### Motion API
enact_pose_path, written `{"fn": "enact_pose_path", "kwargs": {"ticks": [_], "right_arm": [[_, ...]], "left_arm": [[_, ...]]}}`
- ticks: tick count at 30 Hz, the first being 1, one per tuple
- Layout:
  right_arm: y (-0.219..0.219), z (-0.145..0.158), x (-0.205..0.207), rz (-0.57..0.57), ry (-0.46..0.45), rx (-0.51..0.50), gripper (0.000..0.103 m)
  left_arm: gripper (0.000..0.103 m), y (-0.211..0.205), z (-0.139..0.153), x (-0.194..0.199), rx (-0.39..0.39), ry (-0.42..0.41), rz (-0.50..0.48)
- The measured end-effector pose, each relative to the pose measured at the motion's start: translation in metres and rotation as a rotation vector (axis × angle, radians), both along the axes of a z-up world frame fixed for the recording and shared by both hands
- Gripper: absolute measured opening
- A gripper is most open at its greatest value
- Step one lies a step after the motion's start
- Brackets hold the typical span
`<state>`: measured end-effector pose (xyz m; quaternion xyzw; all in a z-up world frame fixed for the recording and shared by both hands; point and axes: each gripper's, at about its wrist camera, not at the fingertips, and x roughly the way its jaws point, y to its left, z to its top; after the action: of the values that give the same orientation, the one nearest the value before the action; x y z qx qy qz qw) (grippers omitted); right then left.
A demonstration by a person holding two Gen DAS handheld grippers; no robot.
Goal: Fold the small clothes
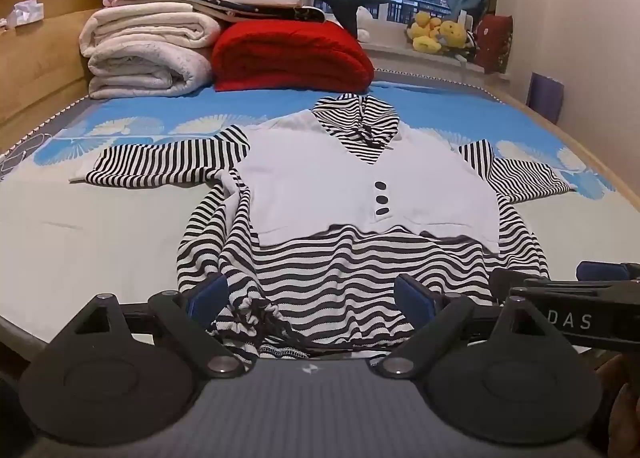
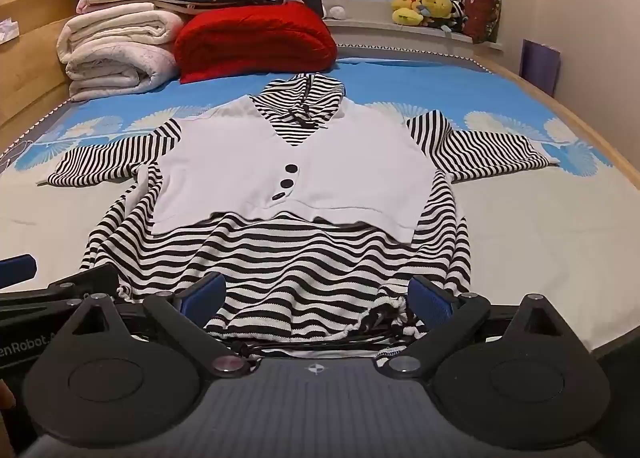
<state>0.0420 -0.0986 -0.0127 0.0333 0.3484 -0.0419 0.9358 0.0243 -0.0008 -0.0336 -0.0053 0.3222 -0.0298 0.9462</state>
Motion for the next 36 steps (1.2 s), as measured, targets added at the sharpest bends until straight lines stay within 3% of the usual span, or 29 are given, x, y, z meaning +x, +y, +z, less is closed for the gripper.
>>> {"fn": "enact_pose_path", "kwargs": {"ticks": [36], "right_arm": [[0.0003,-0.0022,-0.0002,0.0,0.0,0.001,0.097]], "left_arm": [[0.093,-0.0005,-0.0024,-0.0007,0.004,0.003,-0.003]]}}
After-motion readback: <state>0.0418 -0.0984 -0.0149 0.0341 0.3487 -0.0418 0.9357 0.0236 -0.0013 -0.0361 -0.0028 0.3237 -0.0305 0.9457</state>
